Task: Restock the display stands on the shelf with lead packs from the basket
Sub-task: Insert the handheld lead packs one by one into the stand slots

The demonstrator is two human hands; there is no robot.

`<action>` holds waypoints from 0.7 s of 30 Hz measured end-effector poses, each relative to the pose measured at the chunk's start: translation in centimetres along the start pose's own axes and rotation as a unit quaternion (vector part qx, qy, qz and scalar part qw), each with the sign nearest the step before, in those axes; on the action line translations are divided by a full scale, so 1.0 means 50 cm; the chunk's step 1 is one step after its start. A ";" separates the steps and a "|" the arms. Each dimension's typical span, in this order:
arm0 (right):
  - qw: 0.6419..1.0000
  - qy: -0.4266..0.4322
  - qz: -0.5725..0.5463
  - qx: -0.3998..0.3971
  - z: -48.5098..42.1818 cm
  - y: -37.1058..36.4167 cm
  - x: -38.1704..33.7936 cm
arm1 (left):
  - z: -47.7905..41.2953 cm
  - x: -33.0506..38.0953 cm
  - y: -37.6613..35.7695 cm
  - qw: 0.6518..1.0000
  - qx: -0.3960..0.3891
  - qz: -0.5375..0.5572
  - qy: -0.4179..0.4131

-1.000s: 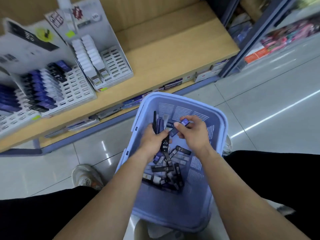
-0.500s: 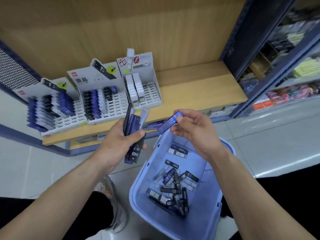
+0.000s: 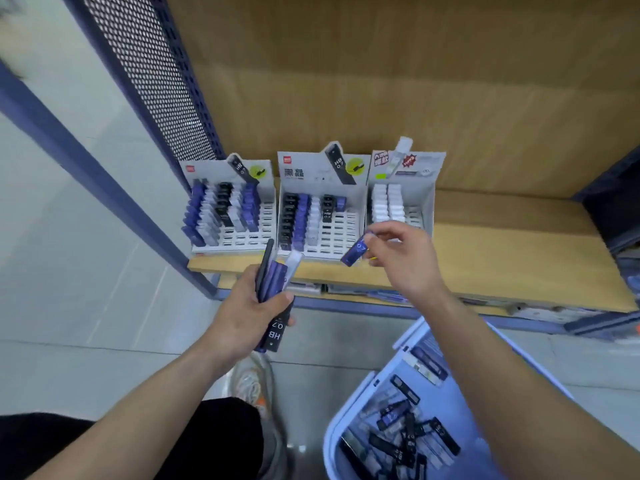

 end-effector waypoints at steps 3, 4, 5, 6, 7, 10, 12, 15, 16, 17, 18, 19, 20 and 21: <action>0.993 0.067 0.095 -0.015 -0.072 -0.070 0.004 | -0.028 -0.010 0.025 1.000 0.018 0.018 0.018; 0.989 0.080 0.120 -0.020 -0.094 -0.092 0.007 | -0.038 -0.010 0.031 0.999 0.022 0.022 0.019; 0.986 0.086 0.140 -0.024 -0.112 -0.110 0.011 | -0.047 -0.009 0.037 0.999 0.024 0.024 0.018; 0.983 0.088 0.155 -0.033 -0.124 -0.127 0.016 | -0.056 -0.005 0.042 0.999 0.027 0.026 0.015; 0.980 0.087 0.170 -0.050 -0.130 -0.145 0.020 | -0.066 -0.001 0.047 0.999 0.032 0.029 0.011; 0.967 0.096 0.209 -0.107 -0.129 -0.186 0.045 | -0.091 0.000 0.063 0.998 0.050 0.038 0.011; 0.960 0.123 0.233 -0.092 -0.132 -0.192 0.050 | -0.099 -0.010 0.070 0.997 0.061 0.048 0.018; 0.954 0.159 0.253 -0.014 -0.167 -0.169 0.037 | -0.103 -0.027 0.070 0.996 0.065 0.056 0.035; 0.948 0.172 0.266 -0.003 -0.181 -0.162 0.032 | -0.103 -0.030 0.069 0.996 0.063 0.057 0.041; 0.941 0.184 0.284 -0.002 -0.194 -0.157 0.027 | -0.103 -0.033 0.067 0.996 0.061 0.055 0.046; 0.934 0.193 0.302 -0.007 -0.207 -0.154 0.023 | -0.104 -0.035 0.066 0.996 0.058 0.051 0.051; 0.926 0.202 0.318 -0.013 -0.218 -0.152 0.020 | -0.104 -0.035 0.064 0.996 0.056 0.046 0.054; 0.920 0.211 0.331 -0.016 -0.228 -0.151 0.019 | -0.105 -0.034 0.063 0.996 0.054 0.044 0.055; 0.914 0.218 0.341 -0.017 -0.237 -0.151 0.020 | -0.106 -0.034 0.062 0.996 0.053 0.045 0.055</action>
Point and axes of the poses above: each hand's wrist, its own z-axis away from the middle knuckle, its own y-axis out of the back of the hand, x = y × z, the point moved 4 cm from there along -z, towards the middle knuckle, and after that the axes turned 15 degrees about x, right-handed, at the moved point
